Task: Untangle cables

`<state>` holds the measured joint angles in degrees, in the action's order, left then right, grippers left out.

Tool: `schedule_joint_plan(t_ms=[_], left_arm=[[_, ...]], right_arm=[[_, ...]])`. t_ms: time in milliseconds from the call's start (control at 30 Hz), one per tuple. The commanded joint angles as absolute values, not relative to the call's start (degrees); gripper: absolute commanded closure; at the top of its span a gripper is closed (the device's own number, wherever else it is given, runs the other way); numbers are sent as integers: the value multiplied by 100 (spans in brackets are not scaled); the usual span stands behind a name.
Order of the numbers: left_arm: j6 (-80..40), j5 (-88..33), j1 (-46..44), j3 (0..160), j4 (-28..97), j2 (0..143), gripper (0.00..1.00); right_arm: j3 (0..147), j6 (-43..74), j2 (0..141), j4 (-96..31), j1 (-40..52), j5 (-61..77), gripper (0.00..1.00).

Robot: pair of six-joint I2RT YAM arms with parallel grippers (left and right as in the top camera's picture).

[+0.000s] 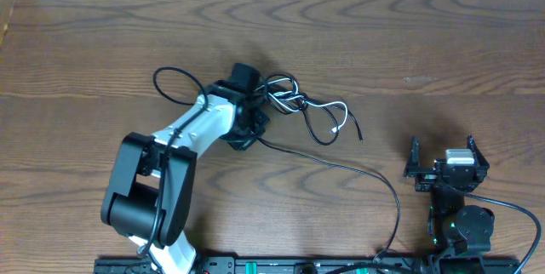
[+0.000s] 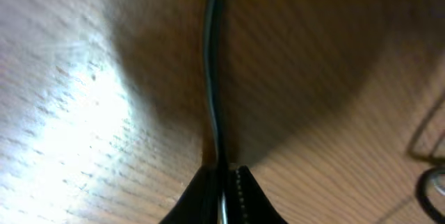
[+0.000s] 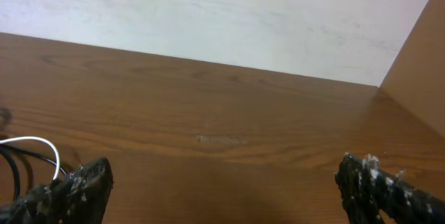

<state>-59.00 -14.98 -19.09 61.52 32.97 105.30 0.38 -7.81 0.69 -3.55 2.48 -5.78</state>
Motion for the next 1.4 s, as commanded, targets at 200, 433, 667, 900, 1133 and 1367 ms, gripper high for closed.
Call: schedule_joint_plan(t_ms=[200, 433, 667, 900, 1133, 1367], left_arm=[[-4049, -1723, -1372, 7800, 5006, 10593, 56], [-4397, -1431, -1592, 8145, 4344, 10648, 56], [-4705, -773, -2167, 8112, 4042, 10753, 56], [-5033, 172, -2499, 8112, 3990, 10755, 56], [-5395, 329, -2661, 8073, 3900, 10982, 55], [-5393, 305, -2744, 8073, 3680, 11349, 55]], right_arm=[[30, -821, 38, -368, 207, -565, 1], [30, -823, 38, -370, 207, -563, 1], [30, -823, 38, -370, 207, -563, 1], [30, -823, 38, -370, 207, -563, 1], [30, -823, 38, -368, 207, -563, 1], [30, -823, 38, -370, 207, -563, 1]])
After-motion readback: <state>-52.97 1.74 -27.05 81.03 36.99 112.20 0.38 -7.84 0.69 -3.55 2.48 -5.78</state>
